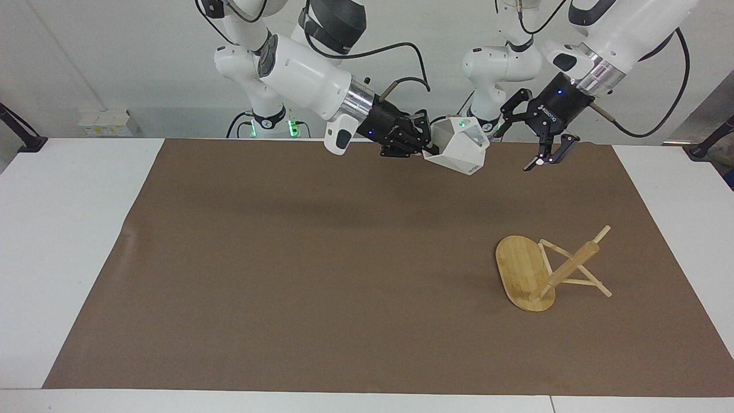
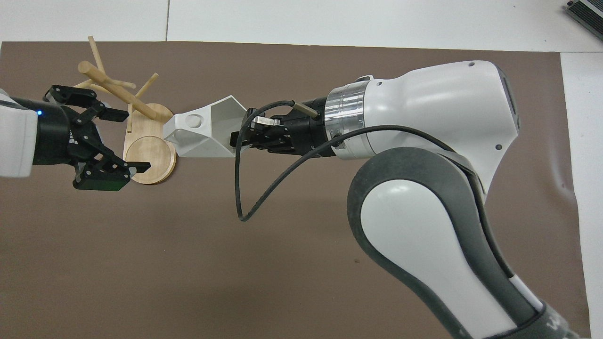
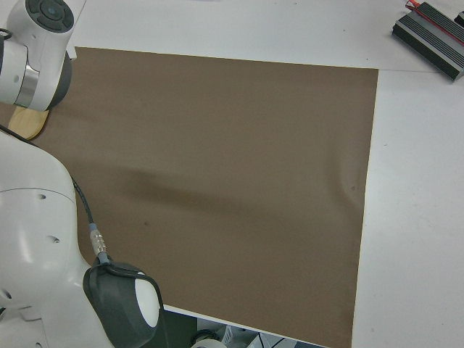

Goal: Hang cup on rack
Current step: 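Grasp the cup with the left gripper while the right gripper holds it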

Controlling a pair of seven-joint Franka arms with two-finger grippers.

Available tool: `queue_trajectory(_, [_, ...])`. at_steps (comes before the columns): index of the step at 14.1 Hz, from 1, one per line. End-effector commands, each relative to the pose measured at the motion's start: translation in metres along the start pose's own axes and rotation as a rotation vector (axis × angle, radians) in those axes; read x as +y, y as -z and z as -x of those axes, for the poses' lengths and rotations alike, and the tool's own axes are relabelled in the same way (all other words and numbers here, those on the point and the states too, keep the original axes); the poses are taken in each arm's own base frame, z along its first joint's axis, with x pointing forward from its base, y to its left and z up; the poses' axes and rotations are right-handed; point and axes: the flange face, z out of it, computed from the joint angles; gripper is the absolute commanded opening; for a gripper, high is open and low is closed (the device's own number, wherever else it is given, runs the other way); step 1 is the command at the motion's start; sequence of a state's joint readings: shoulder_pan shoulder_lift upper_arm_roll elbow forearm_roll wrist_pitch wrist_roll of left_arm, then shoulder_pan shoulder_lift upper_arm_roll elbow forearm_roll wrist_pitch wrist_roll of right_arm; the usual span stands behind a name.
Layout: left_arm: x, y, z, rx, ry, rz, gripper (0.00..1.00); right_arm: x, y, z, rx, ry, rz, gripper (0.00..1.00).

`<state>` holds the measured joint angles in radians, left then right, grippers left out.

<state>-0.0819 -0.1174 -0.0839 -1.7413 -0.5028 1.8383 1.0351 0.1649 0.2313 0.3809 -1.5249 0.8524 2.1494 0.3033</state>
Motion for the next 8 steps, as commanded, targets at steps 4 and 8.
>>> queue_trajectory(4, [0.033,-0.032,0.01,0.184,-0.098,-0.055,1.0,-0.004,0.002,0.004,-0.003,0.02,-0.024,0.0])
queue_trajectory(8, [0.04,-0.038,-0.001,0.203,-0.17,-0.047,1.0,-0.007,-0.006,0.013,-0.034,0.005,-0.014,0.0])
